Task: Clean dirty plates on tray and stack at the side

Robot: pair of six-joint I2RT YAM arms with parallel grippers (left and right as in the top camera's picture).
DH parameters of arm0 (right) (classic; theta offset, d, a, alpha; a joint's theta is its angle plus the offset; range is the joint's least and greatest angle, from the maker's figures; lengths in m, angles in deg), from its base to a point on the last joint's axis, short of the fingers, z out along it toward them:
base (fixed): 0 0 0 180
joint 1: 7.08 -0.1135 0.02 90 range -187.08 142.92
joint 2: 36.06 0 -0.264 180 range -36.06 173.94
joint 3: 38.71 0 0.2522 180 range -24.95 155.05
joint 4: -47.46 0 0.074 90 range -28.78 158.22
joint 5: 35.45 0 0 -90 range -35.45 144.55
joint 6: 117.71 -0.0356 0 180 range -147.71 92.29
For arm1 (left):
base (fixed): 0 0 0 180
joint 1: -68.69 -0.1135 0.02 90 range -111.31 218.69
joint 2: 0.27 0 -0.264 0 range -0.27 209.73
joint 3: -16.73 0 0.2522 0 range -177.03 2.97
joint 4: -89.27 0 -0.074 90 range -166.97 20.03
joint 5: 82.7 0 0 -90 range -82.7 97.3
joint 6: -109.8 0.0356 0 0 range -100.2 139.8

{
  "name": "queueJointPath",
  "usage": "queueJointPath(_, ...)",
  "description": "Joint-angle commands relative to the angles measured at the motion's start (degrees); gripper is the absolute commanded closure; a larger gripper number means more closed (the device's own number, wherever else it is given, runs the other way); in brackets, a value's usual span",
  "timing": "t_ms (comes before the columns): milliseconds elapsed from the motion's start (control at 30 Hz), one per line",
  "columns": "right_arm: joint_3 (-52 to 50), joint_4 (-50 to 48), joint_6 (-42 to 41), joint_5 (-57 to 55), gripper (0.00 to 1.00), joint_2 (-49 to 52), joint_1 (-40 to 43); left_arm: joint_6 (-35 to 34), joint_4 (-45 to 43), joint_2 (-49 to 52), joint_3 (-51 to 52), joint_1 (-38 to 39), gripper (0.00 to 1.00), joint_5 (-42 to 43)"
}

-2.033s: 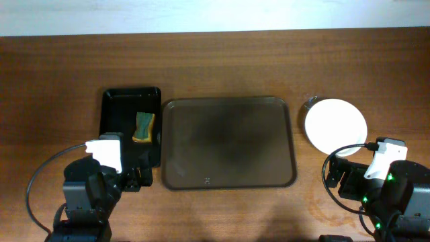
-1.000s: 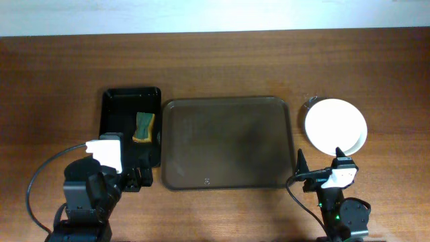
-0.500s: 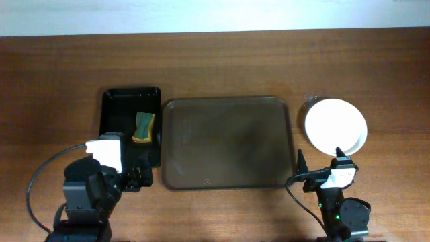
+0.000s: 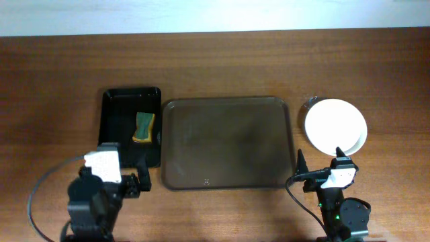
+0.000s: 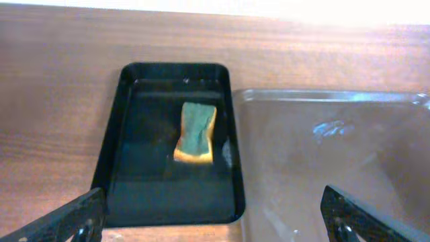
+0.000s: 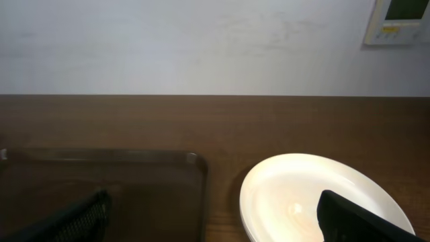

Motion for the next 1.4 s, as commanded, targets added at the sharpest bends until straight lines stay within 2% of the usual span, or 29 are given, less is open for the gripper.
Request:
queueJointPath(0, -0.44, 0.28, -0.02, 0.44, 0.02, -0.48, -0.52, -0.20, -7.96, -10.08, 12.98, -0.37, 0.00, -1.57)
queueJointPath(33, -0.44, 0.26, -0.02, 0.44, 0.02, -0.48, -0.52, -0.81, -12.11, -14.29, 17.79, -0.37, 0.00, -1.53)
queueJointPath(233, -0.44, 0.26, -0.02, 0.44, 0.02, -0.48, -0.52, -1.44, -28.30, -26.69, 31.04, -0.37, 0.00, -2.56)
queueJointPath(333, -0.44, 0.28, -0.02, 0.44, 0.02, -0.48, -0.52, -1.38, -38.21, -27.23, 35.30, -0.35, 0.00, -4.68)
queueJointPath(467, -0.44, 0.28, -0.02, 0.44, 0.02, -0.48, -0.52, 0.74, -33.55, -27.23, 35.12, -0.37, 0.00, -4.55)
queueJointPath(533, -0.44, 0.26, -0.02, 0.44, 0.02, -0.48, -0.52, 0.74, -33.53, -27.21, 35.06, -0.37, 0.00, -2.64)
queueJointPath(1367, -0.44, 0.26, -0.02, 0.44, 0.02, -0.48, -0.52, 0.74, -33.53, -27.17, 35.06, -0.37, 0.00, -2.75)
